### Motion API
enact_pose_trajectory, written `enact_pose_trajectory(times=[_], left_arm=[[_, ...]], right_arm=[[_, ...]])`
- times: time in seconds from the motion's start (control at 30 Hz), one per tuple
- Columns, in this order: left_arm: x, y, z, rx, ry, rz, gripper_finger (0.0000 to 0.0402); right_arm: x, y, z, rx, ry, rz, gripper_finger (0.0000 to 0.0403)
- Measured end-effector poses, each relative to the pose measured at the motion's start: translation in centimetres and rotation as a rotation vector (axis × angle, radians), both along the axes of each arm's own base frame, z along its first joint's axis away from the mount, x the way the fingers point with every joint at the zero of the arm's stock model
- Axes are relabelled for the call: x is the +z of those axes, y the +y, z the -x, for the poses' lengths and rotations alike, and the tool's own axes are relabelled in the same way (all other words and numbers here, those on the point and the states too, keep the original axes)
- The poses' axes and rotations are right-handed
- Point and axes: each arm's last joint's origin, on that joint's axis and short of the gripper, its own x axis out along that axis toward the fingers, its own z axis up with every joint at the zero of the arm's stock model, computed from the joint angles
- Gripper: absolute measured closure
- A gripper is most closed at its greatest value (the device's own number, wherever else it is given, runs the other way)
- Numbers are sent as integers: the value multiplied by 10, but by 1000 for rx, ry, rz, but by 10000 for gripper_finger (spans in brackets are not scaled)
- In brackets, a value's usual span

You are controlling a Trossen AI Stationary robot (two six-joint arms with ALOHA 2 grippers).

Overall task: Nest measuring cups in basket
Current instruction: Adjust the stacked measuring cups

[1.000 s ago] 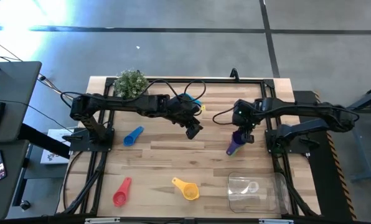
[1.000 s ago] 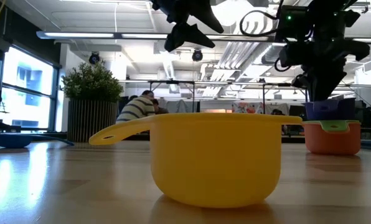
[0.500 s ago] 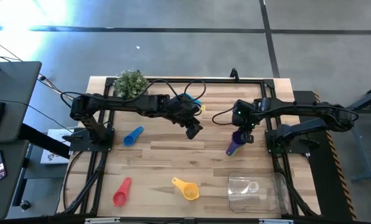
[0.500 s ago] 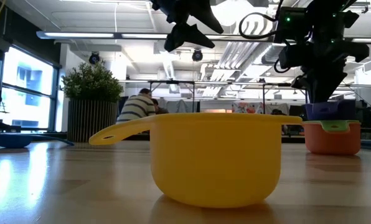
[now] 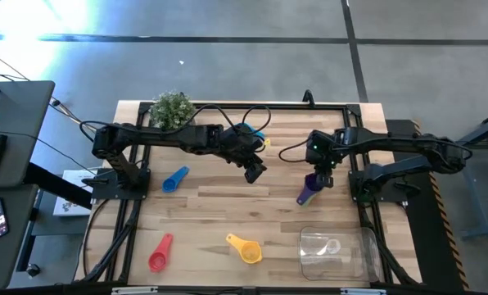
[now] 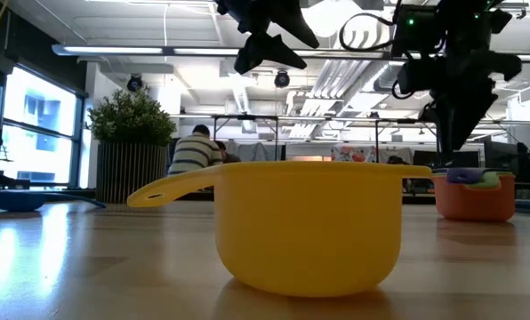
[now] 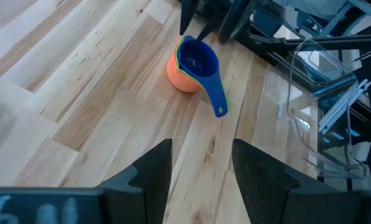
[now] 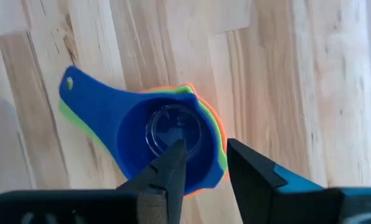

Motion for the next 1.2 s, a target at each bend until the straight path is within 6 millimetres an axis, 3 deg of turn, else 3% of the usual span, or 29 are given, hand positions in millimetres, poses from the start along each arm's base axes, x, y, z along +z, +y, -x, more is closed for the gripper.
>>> enact_pose_trajectory(times=[0.13,0.27,0.4,0.67,1.2], left_arm=[[0,0,0,0,1,0,243],[0,0,0,1,1,0,243],[0,0,0,0,1,0,243],[0,0,0,-19,1,-23,243],[0,1,0,-18,0,-26,243]], right_arm=[[13,1,2,-116,49,-41,293],[13,4,10,-332,161,-133,293],[0,15,18,-430,273,-193,293],[-21,34,23,-487,353,-155,293],[-50,34,30,-718,347,-85,293]])
